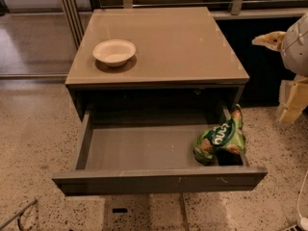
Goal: Pick green rice chip bag from top drawer and place on counter
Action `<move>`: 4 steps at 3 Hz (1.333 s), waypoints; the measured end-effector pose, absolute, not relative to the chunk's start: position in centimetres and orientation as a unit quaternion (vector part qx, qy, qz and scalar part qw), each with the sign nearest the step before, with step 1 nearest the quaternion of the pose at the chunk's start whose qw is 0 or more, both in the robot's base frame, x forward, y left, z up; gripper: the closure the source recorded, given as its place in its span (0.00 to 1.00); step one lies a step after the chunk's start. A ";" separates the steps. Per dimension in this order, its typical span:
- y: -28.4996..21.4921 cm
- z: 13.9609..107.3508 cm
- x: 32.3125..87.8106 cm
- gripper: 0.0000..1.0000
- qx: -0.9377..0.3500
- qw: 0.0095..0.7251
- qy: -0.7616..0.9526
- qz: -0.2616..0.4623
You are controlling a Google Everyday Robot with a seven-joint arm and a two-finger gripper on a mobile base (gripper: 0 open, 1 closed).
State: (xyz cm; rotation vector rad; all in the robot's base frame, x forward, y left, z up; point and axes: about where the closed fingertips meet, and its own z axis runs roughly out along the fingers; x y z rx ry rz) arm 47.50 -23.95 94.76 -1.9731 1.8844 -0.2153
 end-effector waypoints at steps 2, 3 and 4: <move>-24.1 93.3 49.3 0.00 -0.792 0.208 0.570 -0.064; -24.5 93.8 48.9 0.00 -0.823 0.196 0.530 -0.056; -24.2 93.6 49.0 0.00 -0.828 0.192 0.523 -0.062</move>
Offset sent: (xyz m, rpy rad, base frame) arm 0.0284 -0.0277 -0.0291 -0.1817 0.0267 0.9694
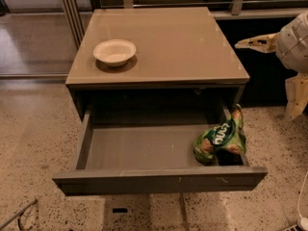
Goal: Pick green rice chip bag from top drawer and place on counter
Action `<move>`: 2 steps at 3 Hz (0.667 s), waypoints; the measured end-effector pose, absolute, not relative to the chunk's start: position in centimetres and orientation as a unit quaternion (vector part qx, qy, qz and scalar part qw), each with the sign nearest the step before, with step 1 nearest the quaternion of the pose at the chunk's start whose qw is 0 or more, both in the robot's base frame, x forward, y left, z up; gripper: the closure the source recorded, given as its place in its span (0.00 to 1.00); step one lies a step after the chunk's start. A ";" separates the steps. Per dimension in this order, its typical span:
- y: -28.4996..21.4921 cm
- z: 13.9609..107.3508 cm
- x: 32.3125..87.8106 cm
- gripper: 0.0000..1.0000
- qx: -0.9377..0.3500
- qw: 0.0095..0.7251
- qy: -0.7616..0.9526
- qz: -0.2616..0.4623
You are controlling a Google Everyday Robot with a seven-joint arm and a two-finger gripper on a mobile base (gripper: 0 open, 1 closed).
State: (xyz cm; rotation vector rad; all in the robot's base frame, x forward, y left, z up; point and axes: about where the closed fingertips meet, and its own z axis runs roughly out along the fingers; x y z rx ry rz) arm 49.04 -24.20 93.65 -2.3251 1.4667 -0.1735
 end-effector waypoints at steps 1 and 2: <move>-25.2 92.0 50.2 0.00 -0.850 0.186 0.484 -0.093; -26.6 89.8 51.8 0.00 -0.878 0.185 0.421 -0.132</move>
Offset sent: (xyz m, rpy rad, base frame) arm 0.0489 -0.0433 -0.0644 -0.1969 -0.2586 0.3516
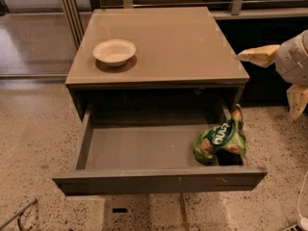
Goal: Pick green rice chip bag from top drawer and place on counter
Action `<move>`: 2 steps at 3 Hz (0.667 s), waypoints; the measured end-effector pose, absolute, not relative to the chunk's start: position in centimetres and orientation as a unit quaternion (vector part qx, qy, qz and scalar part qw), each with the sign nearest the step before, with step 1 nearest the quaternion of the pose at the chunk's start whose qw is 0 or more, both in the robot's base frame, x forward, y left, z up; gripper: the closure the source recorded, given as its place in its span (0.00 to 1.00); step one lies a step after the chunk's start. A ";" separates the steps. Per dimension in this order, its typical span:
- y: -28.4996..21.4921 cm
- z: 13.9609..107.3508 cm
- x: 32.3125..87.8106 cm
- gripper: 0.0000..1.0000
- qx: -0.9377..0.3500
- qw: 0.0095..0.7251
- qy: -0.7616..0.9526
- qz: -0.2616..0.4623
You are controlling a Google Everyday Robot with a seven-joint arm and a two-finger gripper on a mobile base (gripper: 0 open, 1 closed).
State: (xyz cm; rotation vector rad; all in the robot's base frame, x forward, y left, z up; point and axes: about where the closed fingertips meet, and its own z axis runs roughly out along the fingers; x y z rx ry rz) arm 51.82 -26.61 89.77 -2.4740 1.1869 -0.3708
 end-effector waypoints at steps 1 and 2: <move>-27.8 87.2 53.4 0.00 -0.895 0.186 0.380 -0.142; -29.0 84.0 54.6 0.00 -0.902 0.184 0.373 -0.117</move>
Offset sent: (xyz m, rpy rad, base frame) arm 0.0399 -0.0407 -0.0952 0.0060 0.0814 0.1331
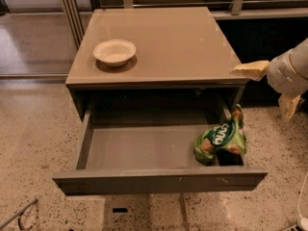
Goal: Pick green rice chip bag from top drawer and place on counter
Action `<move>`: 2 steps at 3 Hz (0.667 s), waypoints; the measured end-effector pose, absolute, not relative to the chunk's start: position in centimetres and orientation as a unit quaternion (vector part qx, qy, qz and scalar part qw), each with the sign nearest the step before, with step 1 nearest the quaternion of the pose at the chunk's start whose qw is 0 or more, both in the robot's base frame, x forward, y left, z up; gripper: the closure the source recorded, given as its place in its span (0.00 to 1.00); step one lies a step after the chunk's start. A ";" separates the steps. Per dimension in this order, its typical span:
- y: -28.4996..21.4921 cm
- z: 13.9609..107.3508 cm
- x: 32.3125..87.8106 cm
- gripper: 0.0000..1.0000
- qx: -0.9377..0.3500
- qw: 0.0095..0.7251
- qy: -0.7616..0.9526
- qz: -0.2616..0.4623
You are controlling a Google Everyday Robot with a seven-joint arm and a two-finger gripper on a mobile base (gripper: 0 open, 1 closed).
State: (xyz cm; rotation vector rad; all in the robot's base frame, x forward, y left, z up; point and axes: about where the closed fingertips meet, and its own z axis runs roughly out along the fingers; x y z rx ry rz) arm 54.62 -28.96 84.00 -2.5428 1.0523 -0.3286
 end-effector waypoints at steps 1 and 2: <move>-29.5 81.1 54.9 0.00 -0.905 0.174 0.382 -0.074; -29.4 79.1 54.3 0.00 -0.906 0.169 0.387 -0.031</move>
Offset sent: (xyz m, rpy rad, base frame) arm -0.0111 -0.0050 -0.0667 0.0669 0.2727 0.0102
